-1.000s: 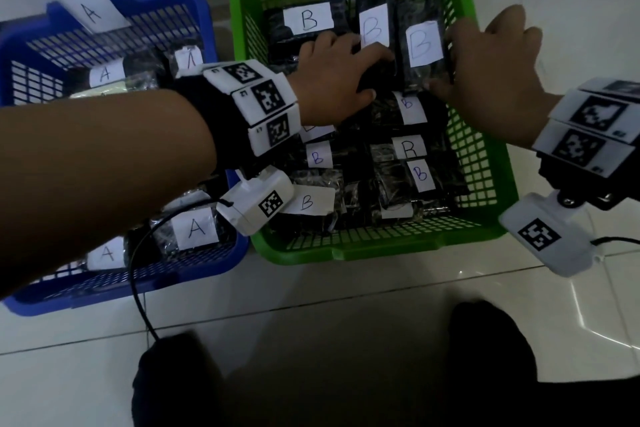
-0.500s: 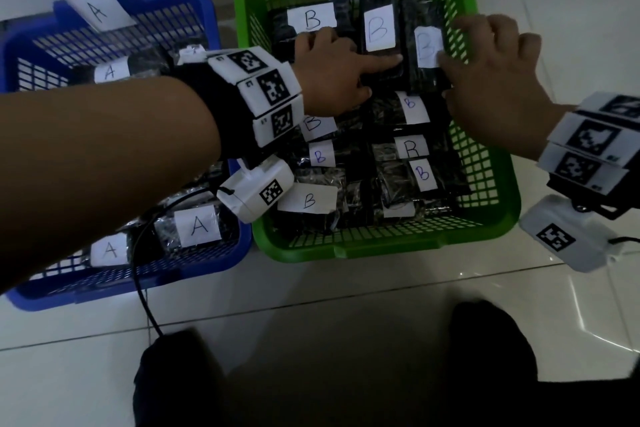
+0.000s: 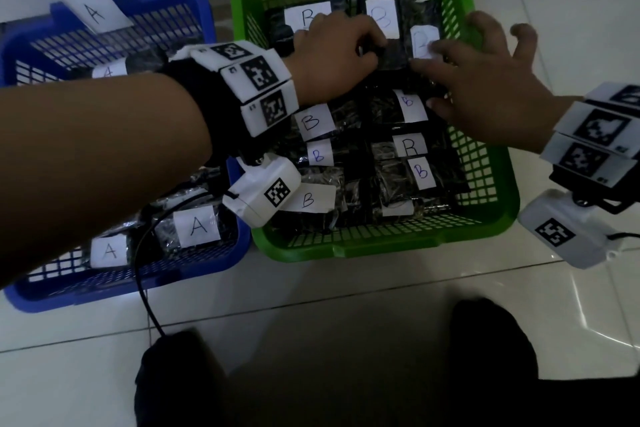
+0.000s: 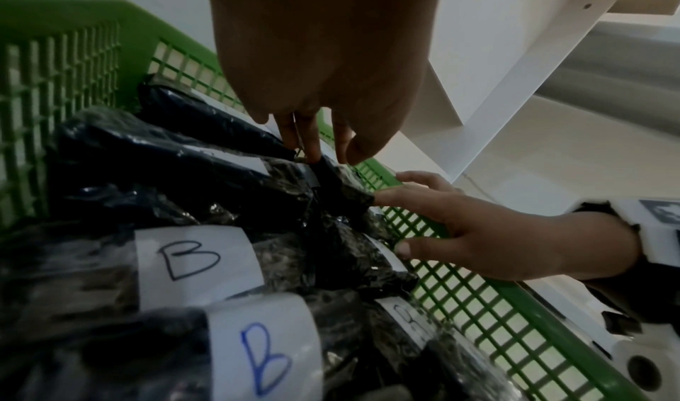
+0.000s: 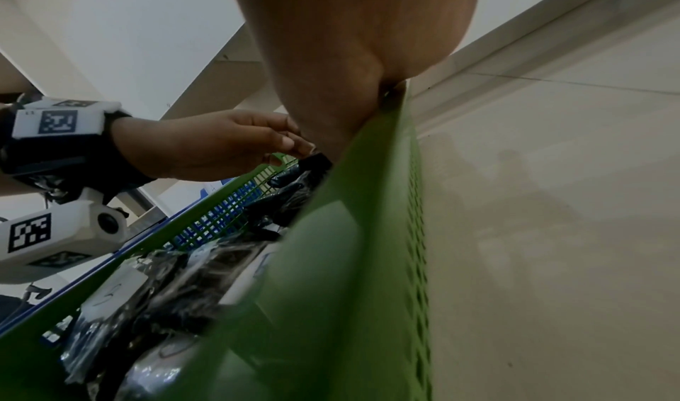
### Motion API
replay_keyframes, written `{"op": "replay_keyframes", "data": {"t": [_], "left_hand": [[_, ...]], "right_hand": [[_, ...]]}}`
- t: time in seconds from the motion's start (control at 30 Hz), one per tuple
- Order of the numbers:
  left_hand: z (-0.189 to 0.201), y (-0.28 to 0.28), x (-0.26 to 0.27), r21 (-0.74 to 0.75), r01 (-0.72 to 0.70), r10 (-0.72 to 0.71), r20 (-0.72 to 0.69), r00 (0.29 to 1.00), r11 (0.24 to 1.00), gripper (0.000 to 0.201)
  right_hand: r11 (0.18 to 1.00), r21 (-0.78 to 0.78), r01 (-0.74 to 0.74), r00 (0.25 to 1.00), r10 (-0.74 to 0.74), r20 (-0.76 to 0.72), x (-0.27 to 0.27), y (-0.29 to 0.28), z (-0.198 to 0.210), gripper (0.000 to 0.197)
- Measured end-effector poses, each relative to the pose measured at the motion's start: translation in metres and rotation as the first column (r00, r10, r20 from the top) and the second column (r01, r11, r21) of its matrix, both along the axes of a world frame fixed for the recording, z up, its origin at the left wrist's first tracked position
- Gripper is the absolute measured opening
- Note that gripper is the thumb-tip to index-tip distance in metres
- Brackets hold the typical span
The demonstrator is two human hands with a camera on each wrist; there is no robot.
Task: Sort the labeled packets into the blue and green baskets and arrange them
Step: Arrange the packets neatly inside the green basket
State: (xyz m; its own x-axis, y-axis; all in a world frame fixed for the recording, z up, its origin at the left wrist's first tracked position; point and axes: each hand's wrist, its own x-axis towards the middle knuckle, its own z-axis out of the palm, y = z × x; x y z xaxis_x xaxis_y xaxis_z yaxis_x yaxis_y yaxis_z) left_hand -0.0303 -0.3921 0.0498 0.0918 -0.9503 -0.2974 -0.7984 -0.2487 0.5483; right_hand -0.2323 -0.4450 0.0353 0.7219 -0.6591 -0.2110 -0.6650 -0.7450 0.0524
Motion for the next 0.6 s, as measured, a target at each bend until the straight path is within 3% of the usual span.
{"op": "replay_keyframes", "data": {"t": [0.1, 0.2, 0.27, 0.37, 0.43, 0.53, 0.6], "left_hand": [[-0.002, -0.001, 0.011, 0.023, 0.026, -0.026, 0.005, 1.000, 0.999, 0.030], [-0.002, 0.000, 0.019, 0.005, 0.103, -0.103, -0.008, 0.995, 0.995, 0.029], [0.005, -0.002, 0.025, -0.045, 0.082, -0.083, -0.022, 0.996, 0.996, 0.028], [0.023, -0.010, 0.049, -0.054, 0.057, -0.053, 0.080, 0.995, 0.997, 0.026], [0.033, -0.012, 0.070, -0.016, 0.071, -0.067, 0.176, 0.982, 0.997, 0.026], [0.039, -0.008, 0.090, 0.029, 0.150, -0.151, 0.325, 0.934, 0.988, 0.021], [0.038, -0.001, 0.091, 0.094, 0.232, -0.250, 0.346, 0.904, 0.968, 0.021]], "right_hand": [[0.999, 0.034, 0.024, 0.999, -0.025, 0.033, 0.000, -0.002, 0.001, 0.057], [0.992, 0.079, 0.103, 0.981, -0.114, 0.156, 0.000, 0.000, 0.001, 0.047], [0.991, 0.051, 0.120, 0.958, -0.129, 0.255, 0.000, 0.001, 0.004, 0.040], [0.993, 0.077, 0.088, 0.899, -0.112, 0.423, 0.005, 0.005, 0.017, 0.024], [0.978, 0.210, -0.017, 0.877, -0.086, 0.473, 0.008, 0.009, 0.025, 0.016], [0.904, 0.401, -0.147, 0.957, 0.027, 0.289, 0.012, 0.016, 0.027, 0.024], [0.874, 0.450, -0.186, 0.982, 0.145, 0.124, 0.012, 0.019, 0.022, 0.036]]}}
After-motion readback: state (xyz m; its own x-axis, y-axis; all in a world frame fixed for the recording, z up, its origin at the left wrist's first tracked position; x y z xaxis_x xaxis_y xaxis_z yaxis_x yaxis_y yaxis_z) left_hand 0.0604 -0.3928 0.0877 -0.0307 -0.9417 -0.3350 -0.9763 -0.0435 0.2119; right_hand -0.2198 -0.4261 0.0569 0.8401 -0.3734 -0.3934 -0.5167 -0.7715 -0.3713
